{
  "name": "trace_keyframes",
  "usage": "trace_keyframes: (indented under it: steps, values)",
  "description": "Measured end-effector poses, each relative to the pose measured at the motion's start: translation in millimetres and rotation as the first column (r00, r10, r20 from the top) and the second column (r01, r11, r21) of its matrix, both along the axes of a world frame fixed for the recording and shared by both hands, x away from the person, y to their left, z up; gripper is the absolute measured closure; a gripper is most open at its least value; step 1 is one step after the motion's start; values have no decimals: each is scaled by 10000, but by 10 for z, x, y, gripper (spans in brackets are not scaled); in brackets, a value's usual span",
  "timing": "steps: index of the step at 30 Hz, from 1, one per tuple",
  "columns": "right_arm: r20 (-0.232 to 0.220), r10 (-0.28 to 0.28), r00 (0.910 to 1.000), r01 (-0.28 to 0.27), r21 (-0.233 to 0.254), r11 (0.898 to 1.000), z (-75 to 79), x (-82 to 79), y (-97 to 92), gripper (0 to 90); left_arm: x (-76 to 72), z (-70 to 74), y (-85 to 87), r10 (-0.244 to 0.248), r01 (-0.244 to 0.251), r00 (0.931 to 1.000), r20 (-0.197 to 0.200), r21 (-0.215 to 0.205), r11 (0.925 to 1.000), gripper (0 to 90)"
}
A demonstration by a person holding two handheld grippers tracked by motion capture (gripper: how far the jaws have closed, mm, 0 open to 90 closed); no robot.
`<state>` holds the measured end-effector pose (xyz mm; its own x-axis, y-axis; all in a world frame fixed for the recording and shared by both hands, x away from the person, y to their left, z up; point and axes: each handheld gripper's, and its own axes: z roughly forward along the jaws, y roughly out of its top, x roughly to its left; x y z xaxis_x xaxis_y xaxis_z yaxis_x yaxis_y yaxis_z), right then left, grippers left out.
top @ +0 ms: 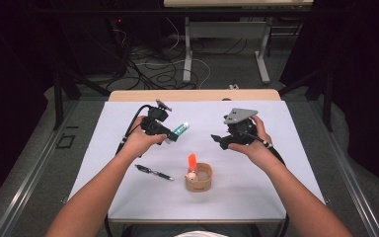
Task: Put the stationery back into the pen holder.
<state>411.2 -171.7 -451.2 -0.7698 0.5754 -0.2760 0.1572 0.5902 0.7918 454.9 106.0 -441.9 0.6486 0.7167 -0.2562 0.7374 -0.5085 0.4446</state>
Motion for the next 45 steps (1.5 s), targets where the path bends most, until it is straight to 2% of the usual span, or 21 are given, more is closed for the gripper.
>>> trace_keyframes:
  steps: [6,12,15,20,21,23,24,27,28,30,31,32,33,34,35,36,37,41,43,44,45]
  values:
    - [885,1249,9882,-1078,-1769,9783,47,0,178,251,48,131,-70,-347,347,9994,-22,92,9994,653]
    - [1942,2065,9590,-1623,-2210,9617,166,-150,266,357,-28,283,-100,-491,488,9987,-99,-291,9984,653]
    - [2515,2612,9319,-1935,-2641,9449,245,-270,306,388,-90,354,-101,-664,642,9972,-355,-584,9962,653]
    - [3525,3641,8621,-2061,-4125,8874,286,-447,406,409,-223,434,-130,-1003,942,9928,-651,-903,9914,653]
    - [3604,3608,8602,-1942,-4226,8853,264,-493,428,408,-249,445,-138,-1071,1008,9919,-689,-891,9909,653]
    - [3669,3945,8425,-1997,-4674,8612,226,-552,461,413,-292,466,-153,-1167,1096,9905,-734,-940,9895,653]
    - [3713,4304,8228,-2124,-5015,8387,219,-561,479,421,-309,479,-163,-1200,1126,9900,-742,-978,9888,653]
    - [3799,4523,8069,-2064,-5361,8185,187,-616,523,425,-347,510,-194,-1354,1250,9865,-916,-1113,9859,653]
    - [3902,4634,7956,-2164,-5314,8190,176,-620,534,428,-360,520,-208,-1403,1289,9851,-998,-1126,9852,653]
    - [3870,4654,7960,-2058,-5501,8093,192,-648,546,438,-384,531,-242,-1488,1365,9830,-1080,-1134,9841,653]
    - [3988,4608,7929,-1990,-5451,8144,189,-655,549,450,-395,538,-260,-1505,1376,9819,-1152,-1127,9840,653]
    - [4004,4736,7844,-2042,-5543,8069,198,-654,552,455,-403,539,-279,-1532,1395,9809,-1194,-1156,9834,653]
    - [3942,4752,7866,-2014,-5637,8011,210,-662,552,460,-413,540,-299,-1497,1352,9807,-1257,-1172,9839,653]
    - [3909,4653,7942,-1993,-5559,8070,210,-672,555,467,-415,539,-316,-1540,1391,9796,-1288,-1177,9833,653]
    - [4077,4720,7817,-2022,-5503,8101,206,-674,558,475,-418,540,-332,-1557,1405,9789,-1324,-1168,9832,653]
    - [3922,4816,7837,-2053,-5683,7968,220,-685,556,488,-421,540,-349,-1545,1381,9778,-1413,-1193,9832,653]
    - [4001,4736,7846,-2002,-5595,8043,205,-698,559,498,-422,541,-363,-1521,1353,9780,-1429,-1210,9834,653]
    - [3982,5172,7576,-2064,-6056,7686,194,-713,563,542,-416,550,-400,-1492,1299,9768,-1534,-1292,9831,653]
    - [3892,5252,7567,-2057,-6208,7565,187,-728,561,556,-413,553,-411,-1599,1406,9741,-1596,-1258,9820,653]
    - [4036,5279,7473,-2052,-6154,7610,184,-728,566,561,-420,549,-424,-1537,1341,9753,-1584,-1277,9827,653]
    - [3999,5303,7476,-2119,-6131,7611,182,-732,564,564,-419,550,-427,-1628,1438,9731,-1633,-1220,9821,653]
